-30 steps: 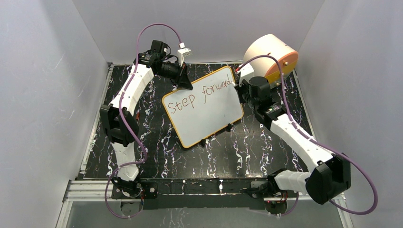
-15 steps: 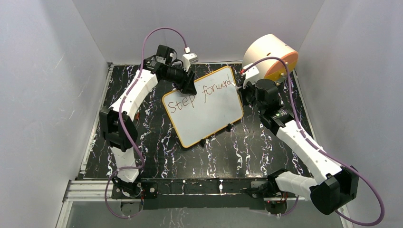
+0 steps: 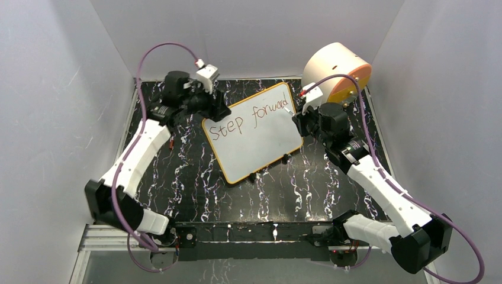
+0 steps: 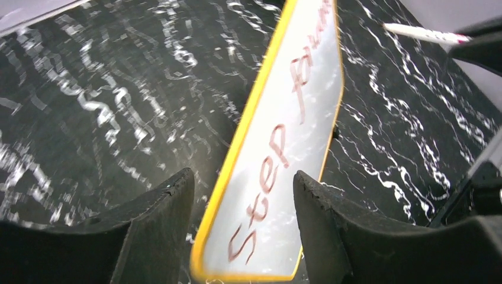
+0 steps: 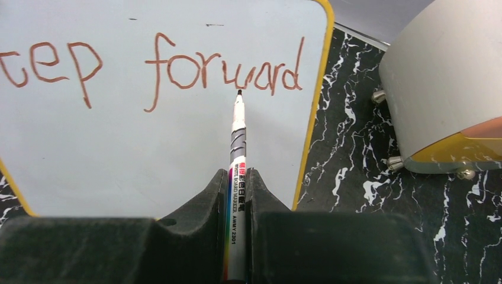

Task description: Write a sentence on the whiteboard

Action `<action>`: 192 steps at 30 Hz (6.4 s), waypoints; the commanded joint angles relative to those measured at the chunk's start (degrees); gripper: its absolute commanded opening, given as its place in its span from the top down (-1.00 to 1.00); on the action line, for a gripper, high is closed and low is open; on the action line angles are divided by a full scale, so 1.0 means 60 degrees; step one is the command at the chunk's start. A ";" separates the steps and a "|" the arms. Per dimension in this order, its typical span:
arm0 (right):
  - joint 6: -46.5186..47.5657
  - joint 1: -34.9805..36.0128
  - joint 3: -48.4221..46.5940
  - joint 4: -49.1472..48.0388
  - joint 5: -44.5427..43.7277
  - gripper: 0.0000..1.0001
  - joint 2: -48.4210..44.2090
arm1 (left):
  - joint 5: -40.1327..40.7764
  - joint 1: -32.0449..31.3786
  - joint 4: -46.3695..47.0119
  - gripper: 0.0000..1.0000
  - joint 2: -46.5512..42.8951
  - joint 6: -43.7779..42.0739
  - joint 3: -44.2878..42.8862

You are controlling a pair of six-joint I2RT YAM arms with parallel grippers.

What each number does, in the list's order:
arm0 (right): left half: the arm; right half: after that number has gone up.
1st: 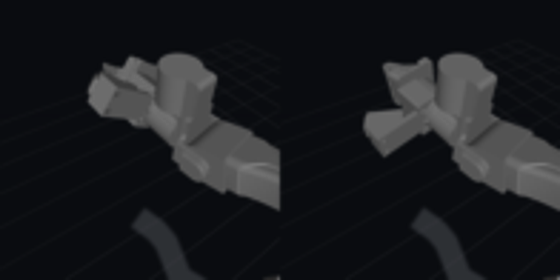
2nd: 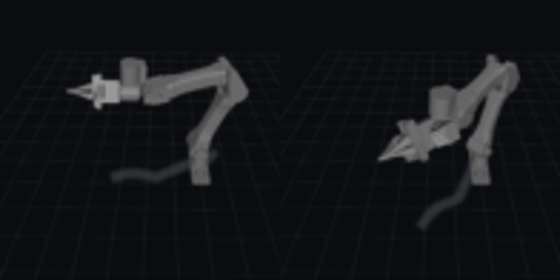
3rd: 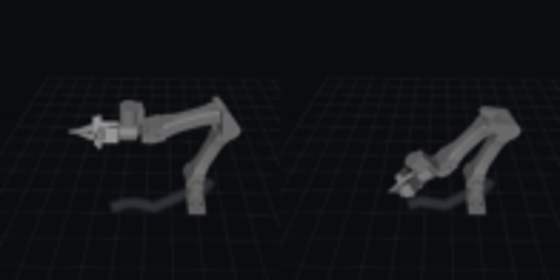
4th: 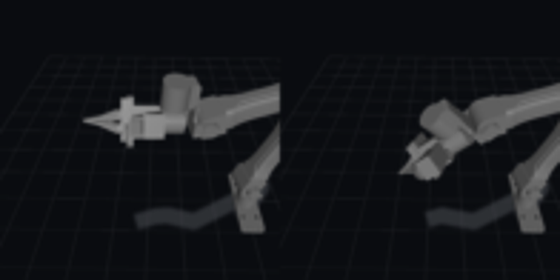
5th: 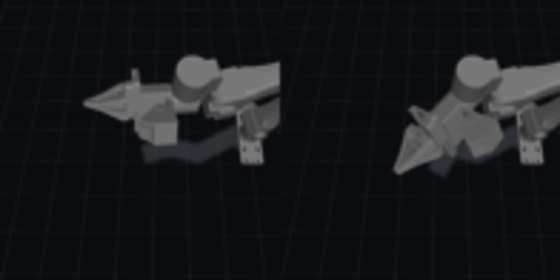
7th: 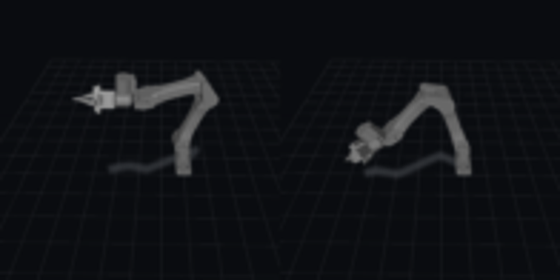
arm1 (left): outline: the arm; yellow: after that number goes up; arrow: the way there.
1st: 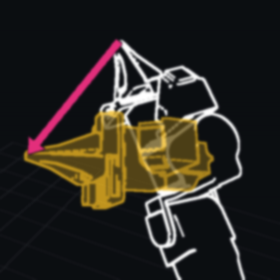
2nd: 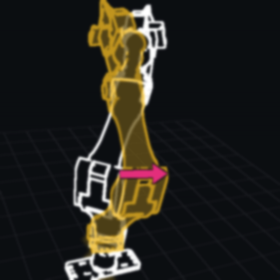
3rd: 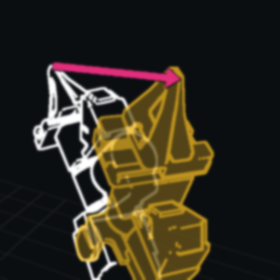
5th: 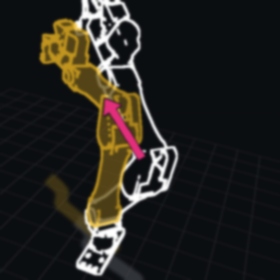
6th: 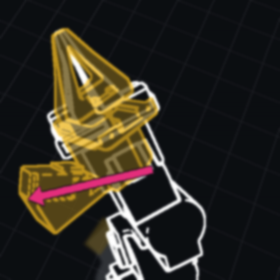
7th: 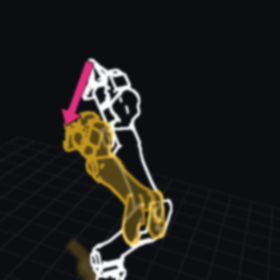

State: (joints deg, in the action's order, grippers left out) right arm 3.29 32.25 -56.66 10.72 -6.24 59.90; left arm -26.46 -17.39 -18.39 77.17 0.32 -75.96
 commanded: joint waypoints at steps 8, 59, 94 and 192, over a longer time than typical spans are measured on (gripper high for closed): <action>-0.0417 0.2114 -0.0149 0.0114 -0.1812 1.00 -0.0010 | -0.1487 0.2355 0.2258 -0.20 -0.2835 0.2185 0.3215; -0.1355 0.6166 -0.0534 -0.0508 -0.4219 1.00 0.2216 | -0.6621 0.2787 0.3656 1.00 0.0147 0.0870 0.3763; -0.0907 0.6785 -0.0968 -0.1412 -0.5300 1.00 0.3889 | -0.6685 0.2781 0.3563 1.00 -0.0044 0.0767 0.3790; -0.0643 0.6523 -0.0473 -0.1110 -0.6120 1.00 0.3661 | -0.6954 0.2766 0.3564 1.00 -0.0004 0.0812 0.3769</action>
State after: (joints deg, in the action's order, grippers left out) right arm -2.28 73.03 -59.48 10.13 -39.83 83.15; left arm -65.36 -0.03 5.93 77.43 8.32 -53.30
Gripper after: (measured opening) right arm 0.189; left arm 0.077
